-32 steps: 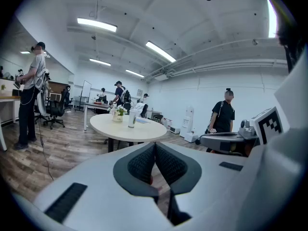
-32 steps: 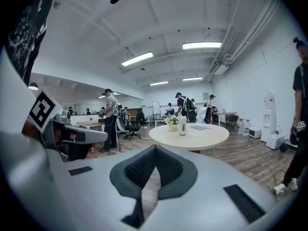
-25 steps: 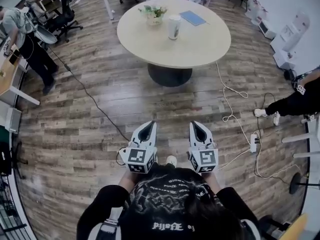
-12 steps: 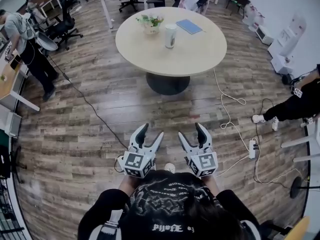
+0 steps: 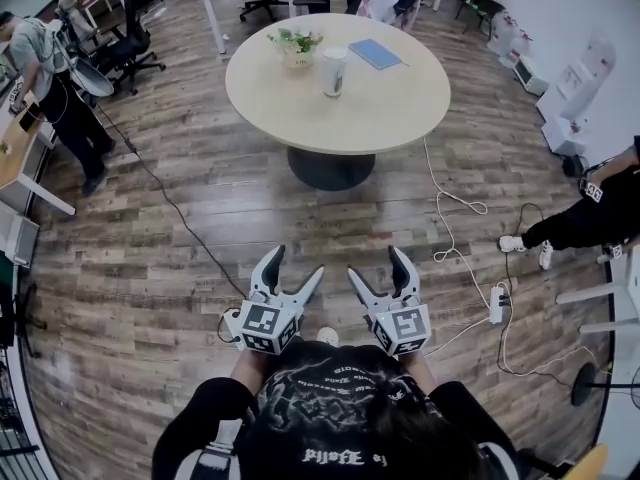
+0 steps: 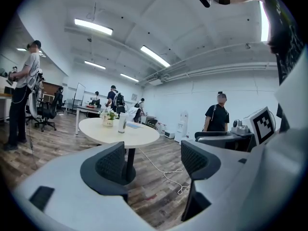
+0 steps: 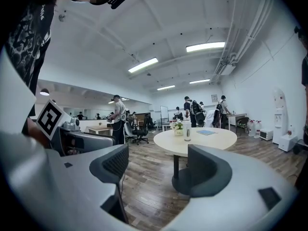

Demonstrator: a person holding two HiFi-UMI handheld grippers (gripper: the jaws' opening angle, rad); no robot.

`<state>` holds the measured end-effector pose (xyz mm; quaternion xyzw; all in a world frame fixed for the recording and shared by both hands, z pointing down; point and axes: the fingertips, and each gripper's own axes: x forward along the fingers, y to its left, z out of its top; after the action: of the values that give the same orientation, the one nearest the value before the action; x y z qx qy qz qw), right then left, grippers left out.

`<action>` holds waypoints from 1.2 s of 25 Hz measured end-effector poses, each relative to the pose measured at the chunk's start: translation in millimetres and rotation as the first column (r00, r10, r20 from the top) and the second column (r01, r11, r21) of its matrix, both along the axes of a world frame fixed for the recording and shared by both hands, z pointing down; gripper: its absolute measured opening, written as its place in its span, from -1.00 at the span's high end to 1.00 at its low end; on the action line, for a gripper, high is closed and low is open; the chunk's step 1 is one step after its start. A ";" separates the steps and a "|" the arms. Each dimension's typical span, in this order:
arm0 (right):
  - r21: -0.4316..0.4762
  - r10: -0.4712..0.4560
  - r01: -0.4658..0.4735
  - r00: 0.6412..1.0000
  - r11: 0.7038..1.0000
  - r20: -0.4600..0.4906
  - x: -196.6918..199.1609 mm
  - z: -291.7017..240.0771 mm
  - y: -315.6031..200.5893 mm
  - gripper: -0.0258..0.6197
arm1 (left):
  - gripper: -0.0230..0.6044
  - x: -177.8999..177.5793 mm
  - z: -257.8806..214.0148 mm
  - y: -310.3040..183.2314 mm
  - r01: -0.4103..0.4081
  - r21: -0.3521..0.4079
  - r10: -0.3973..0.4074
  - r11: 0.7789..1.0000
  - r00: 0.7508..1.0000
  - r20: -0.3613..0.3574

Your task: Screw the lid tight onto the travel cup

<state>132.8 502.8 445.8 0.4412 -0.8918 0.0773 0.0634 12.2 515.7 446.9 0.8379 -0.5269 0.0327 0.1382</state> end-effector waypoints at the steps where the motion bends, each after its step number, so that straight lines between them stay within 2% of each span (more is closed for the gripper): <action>1: 0.001 -0.002 0.002 1.000 1.000 0.002 2.3 0.8 -2.5 -0.23 | -0.25 1.3 2.5 -1.9 0.006 0.001 -0.006 1.000 1.000 0.000; 6: 0.005 0.007 -0.007 1.000 1.000 0.006 6.9 4.3 -23.0 -0.23 | -0.25 6.8 13.7 -18.2 -0.004 -0.019 0.004 1.000 1.000 0.007; 9: -0.002 0.015 -0.015 1.000 1.000 -0.009 5.0 11.7 -35.0 -0.23 | -0.25 14.3 20.8 -32.5 -0.050 -0.049 0.051 0.998 0.999 0.003; 17: -0.027 0.063 -0.064 0.998 0.998 -0.020 -9.4 22.0 -105.9 -0.23 | -0.25 19.6 27.2 -108.1 -0.171 -0.057 0.173 0.984 0.985 0.023; 22: -0.034 0.114 -0.114 0.993 0.993 0.001 -26.4 20.2 -157.0 -0.21 | -0.25 4.8 30.9 -157.9 -0.213 -0.053 0.216 0.976 0.975 0.062; 30: -0.035 0.171 -0.172 0.985 0.984 -0.032 -63.3 27.0 -226.2 -0.21 | -0.25 -32.0 32.2 -236.0 -0.282 -0.042 0.284 0.958 0.957 0.061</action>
<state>69.5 276.6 472.8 0.5162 -0.8479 0.0929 0.0775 -19.7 279.7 479.1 0.9008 -0.4053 0.0887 0.1285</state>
